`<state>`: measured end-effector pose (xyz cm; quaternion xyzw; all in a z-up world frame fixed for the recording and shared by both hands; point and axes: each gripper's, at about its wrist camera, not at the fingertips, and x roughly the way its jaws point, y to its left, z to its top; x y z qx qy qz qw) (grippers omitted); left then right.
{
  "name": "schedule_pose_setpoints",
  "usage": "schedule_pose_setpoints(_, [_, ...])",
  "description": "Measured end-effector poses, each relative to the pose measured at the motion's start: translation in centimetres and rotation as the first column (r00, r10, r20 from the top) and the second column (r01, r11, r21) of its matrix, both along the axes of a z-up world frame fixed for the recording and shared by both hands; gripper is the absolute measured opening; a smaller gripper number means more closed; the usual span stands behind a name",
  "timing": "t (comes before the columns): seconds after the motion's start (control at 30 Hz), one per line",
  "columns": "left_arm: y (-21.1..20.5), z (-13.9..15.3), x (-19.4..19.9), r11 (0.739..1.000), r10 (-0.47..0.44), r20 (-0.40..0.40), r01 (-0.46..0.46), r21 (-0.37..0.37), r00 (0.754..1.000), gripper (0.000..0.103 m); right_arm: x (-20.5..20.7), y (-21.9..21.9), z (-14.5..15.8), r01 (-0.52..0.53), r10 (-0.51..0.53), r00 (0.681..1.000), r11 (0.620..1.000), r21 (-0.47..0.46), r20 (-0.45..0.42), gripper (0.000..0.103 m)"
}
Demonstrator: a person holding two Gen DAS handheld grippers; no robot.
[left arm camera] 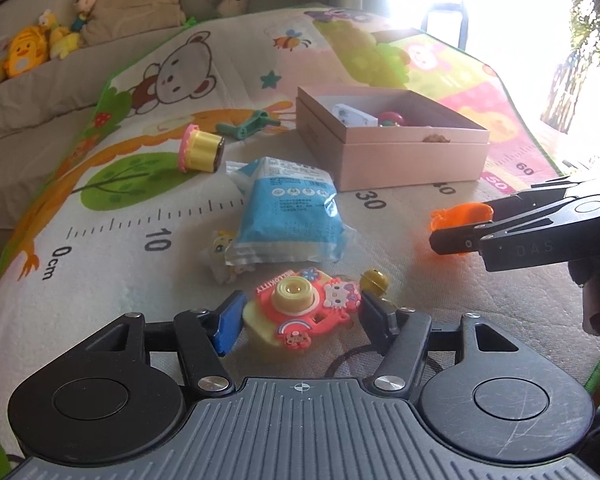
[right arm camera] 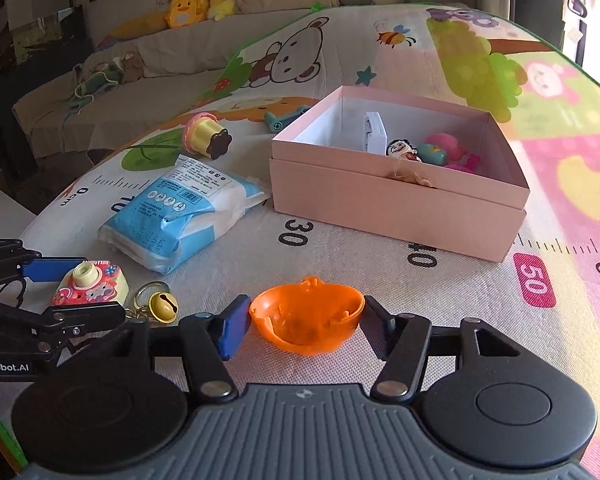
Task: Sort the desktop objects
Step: 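Lift the pumpkin cup and pink lens toy and drop both into the pink box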
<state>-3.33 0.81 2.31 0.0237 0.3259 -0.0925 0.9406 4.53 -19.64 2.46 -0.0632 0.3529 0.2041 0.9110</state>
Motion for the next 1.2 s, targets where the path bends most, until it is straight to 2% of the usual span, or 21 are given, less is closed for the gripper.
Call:
schedule_pose_setpoints(0.17, [-0.6, 2.0, -1.1, 0.999, -0.037, 0.061, 0.037, 0.004, 0.997, 0.067, -1.4, -0.4, 1.4, -0.042, 0.042, 0.999, 0.999, -0.021, 0.012, 0.06])
schedule_pose_setpoints(0.3, [-1.6, 4.7, -1.4, 0.997, -0.077, 0.141, 0.074, 0.024, 0.987, 0.067, -2.9, -1.7, 4.4, -0.07, 0.071, 0.995, 0.997, -0.011, 0.065, 0.06])
schedule_pose_setpoints(0.5, [-3.5, 10.2, -0.3, 0.993, -0.118, 0.31, 0.106, 0.057, 0.943, 0.067, -3.9, -4.9, 11.4, -0.048, 0.03, 0.973, 0.996, 0.073, 0.229, 0.06])
schedule_pose_setpoints(0.63, [-4.9, 12.7, 1.6, 0.991, -0.131, 0.375, 0.112, 0.072, 0.918, 0.067, -3.3, -6.6, 15.0, -0.031, -0.004, 0.949, 0.994, 0.105, 0.316, 0.06])
schedule_pose_setpoints(0.77, [-6.1, 13.6, 5.1, 0.991, -0.132, 0.366, 0.122, 0.051, 0.921, 0.067, -1.1, -7.4, 16.8, 0.002, -0.037, 0.926, 0.996, 0.092, 0.375, 0.06])
schedule_pose_setpoints(0.87, [-7.0, 13.6, 8.5, 0.99, -0.141, 0.343, 0.136, 0.038, 0.929, 0.067, 1.2, -8.1, 17.7, 0.023, -0.063, 0.922, 0.994, 0.11, 0.383, 0.06])
schedule_pose_setpoints(1.03, [-7.5, 13.2, 14.2, 0.973, -0.165, 0.295, 0.205, -0.11, 0.941, 0.068, 6.3, -8.7, 18.8, 0.086, -0.136, 0.929, 0.984, 0.157, 0.345, 0.06])
schedule_pose_setpoints(1.1, [-7.1, 12.7, 16.0, 0.974, -0.135, 0.277, 0.178, -0.139, 0.951, 0.078, 8.0, -8.5, 18.7, 0.102, -0.149, 0.931, 0.983, 0.154, 0.333, 0.06])
schedule_pose_setpoints(1.2, [-4.7, 11.7, 15.9, 0.981, -0.068, 0.25, 0.111, -0.16, 0.966, 0.09, 10.0, -8.1, 17.9, 0.109, -0.148, 0.946, 0.983, 0.148, 0.289, 0.06])
